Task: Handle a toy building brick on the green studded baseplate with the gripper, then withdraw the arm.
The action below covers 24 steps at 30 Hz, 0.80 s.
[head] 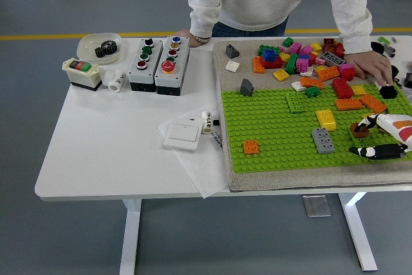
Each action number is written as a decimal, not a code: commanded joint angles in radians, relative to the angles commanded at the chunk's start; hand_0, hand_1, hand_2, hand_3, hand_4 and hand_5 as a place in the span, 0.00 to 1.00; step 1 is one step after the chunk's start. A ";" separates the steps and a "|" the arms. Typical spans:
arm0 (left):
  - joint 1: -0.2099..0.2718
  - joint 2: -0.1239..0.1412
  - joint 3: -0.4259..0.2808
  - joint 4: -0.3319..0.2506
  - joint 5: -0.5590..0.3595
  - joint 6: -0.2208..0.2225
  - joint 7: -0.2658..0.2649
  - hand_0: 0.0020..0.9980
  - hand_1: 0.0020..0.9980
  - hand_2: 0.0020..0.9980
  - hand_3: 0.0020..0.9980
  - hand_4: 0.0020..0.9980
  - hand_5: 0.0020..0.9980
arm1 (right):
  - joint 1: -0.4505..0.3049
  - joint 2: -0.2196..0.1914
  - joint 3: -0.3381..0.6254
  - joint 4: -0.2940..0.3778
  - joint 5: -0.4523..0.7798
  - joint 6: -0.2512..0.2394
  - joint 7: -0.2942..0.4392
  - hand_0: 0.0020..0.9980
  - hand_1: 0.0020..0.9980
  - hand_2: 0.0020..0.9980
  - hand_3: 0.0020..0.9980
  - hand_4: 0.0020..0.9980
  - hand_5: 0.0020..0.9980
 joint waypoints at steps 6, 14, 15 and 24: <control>0.000 0.000 0.001 0.000 -0.002 0.001 -0.001 0.80 0.82 0.80 0.66 0.71 0.63 | -0.001 0.001 -0.003 -0.003 -0.001 0.001 -0.002 0.70 0.69 0.73 0.65 0.90 0.65; 0.000 0.000 0.000 0.001 0.000 0.000 -0.001 0.80 0.82 0.80 0.66 0.71 0.63 | -0.002 0.000 -0.002 0.003 -0.003 0.001 -0.004 0.70 0.69 0.73 0.65 0.91 0.65; 0.001 0.000 -0.001 0.001 0.000 0.000 -0.001 0.80 0.82 0.80 0.66 0.71 0.63 | -0.002 -0.001 -0.003 0.006 -0.003 0.001 -0.004 0.70 0.69 0.73 0.65 0.91 0.65; 0.006 -0.001 -0.009 0.001 0.011 0.000 0.002 0.80 0.82 0.80 0.66 0.71 0.62 | -0.005 -0.003 -0.006 0.017 0.000 0.002 -0.004 0.70 0.69 0.73 0.65 0.91 0.65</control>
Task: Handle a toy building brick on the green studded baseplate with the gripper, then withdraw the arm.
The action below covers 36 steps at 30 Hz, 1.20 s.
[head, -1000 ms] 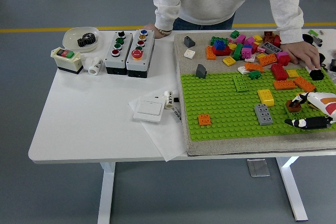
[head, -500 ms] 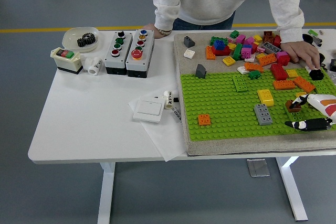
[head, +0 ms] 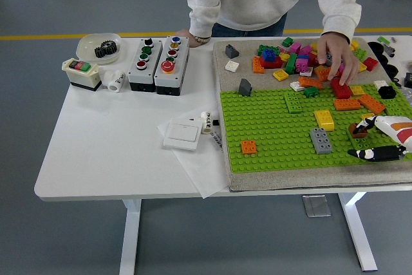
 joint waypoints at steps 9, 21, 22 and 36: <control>0.004 -0.001 -0.006 0.000 0.010 0.000 0.003 0.80 0.82 0.80 0.65 0.71 0.62 | -0.003 0.001 -0.012 0.002 -0.003 0.000 -0.002 0.70 0.69 0.73 0.65 0.91 0.65; 0.008 0.001 -0.011 -0.001 0.019 -0.002 0.006 0.80 0.82 0.80 0.66 0.71 0.63 | -0.011 -0.008 0.022 0.034 -0.003 -0.006 0.002 0.70 0.69 0.73 0.65 0.91 0.65; 0.008 0.001 -0.011 -0.001 0.019 -0.002 0.006 0.80 0.82 0.80 0.66 0.71 0.63 | -0.011 -0.008 0.026 0.035 -0.003 -0.007 0.002 0.70 0.69 0.73 0.65 0.91 0.65; 0.005 0.001 -0.004 0.000 0.009 -0.002 0.003 0.80 0.82 0.80 0.66 0.71 0.62 | -0.021 -0.024 0.087 0.072 0.009 -0.011 0.005 0.70 0.69 0.73 0.65 0.91 0.65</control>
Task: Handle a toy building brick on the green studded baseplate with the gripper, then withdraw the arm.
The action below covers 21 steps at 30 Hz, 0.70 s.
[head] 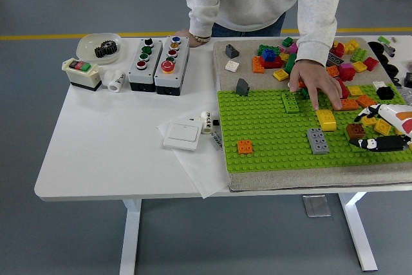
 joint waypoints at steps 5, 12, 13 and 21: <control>-0.001 0.001 0.004 0.000 -0.006 0.000 -0.002 0.80 0.82 0.80 0.66 0.71 0.62 | -0.009 -0.005 0.018 0.034 0.006 -0.023 0.001 0.70 0.69 0.73 0.65 0.91 0.65; -0.001 0.001 0.007 0.000 -0.008 -0.001 -0.001 0.80 0.82 0.80 0.66 0.71 0.63 | -0.006 -0.003 0.011 0.081 -0.023 -0.084 0.006 0.73 0.70 0.75 0.79 0.99 0.43; -0.001 0.001 0.007 0.000 -0.009 -0.001 -0.001 0.80 0.82 0.80 0.66 0.71 0.63 | -0.005 -0.002 0.010 0.084 -0.025 -0.086 0.006 0.73 0.70 0.75 0.79 0.99 0.43; -0.002 0.002 0.010 0.000 -0.013 0.000 -0.001 0.80 0.82 0.80 0.66 0.71 0.63 | 0.027 -0.002 -0.042 0.105 -0.070 -0.071 -0.015 0.75 0.73 0.77 0.83 1.00 0.40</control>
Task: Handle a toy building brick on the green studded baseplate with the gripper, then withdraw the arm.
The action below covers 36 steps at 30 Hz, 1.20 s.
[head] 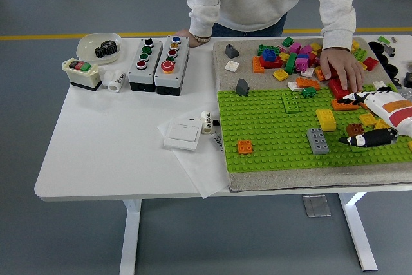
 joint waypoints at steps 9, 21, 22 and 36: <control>-0.001 0.001 0.005 -0.001 -0.005 0.000 0.001 0.80 0.82 0.80 0.66 0.71 0.62 | 0.090 0.018 -0.093 -0.057 -0.016 0.011 -0.004 0.77 0.75 0.78 0.83 1.00 0.38; 0.006 0.004 0.000 -0.004 0.006 -0.001 0.008 0.80 0.82 0.80 0.66 0.71 0.62 | 0.211 0.081 -0.210 -0.213 0.012 0.020 -0.015 0.73 0.71 0.75 0.80 1.00 0.38; 0.006 0.004 0.000 -0.004 0.007 -0.001 0.008 0.80 0.82 0.80 0.66 0.71 0.62 | 0.214 0.084 -0.212 -0.218 0.012 0.020 -0.015 0.73 0.71 0.75 0.80 1.00 0.38; 0.007 0.008 -0.010 -0.006 0.027 -0.002 0.015 0.80 0.82 0.80 0.66 0.71 0.62 | 0.333 0.149 -0.313 -0.386 -0.063 0.029 0.051 0.73 0.72 0.75 0.80 1.00 0.38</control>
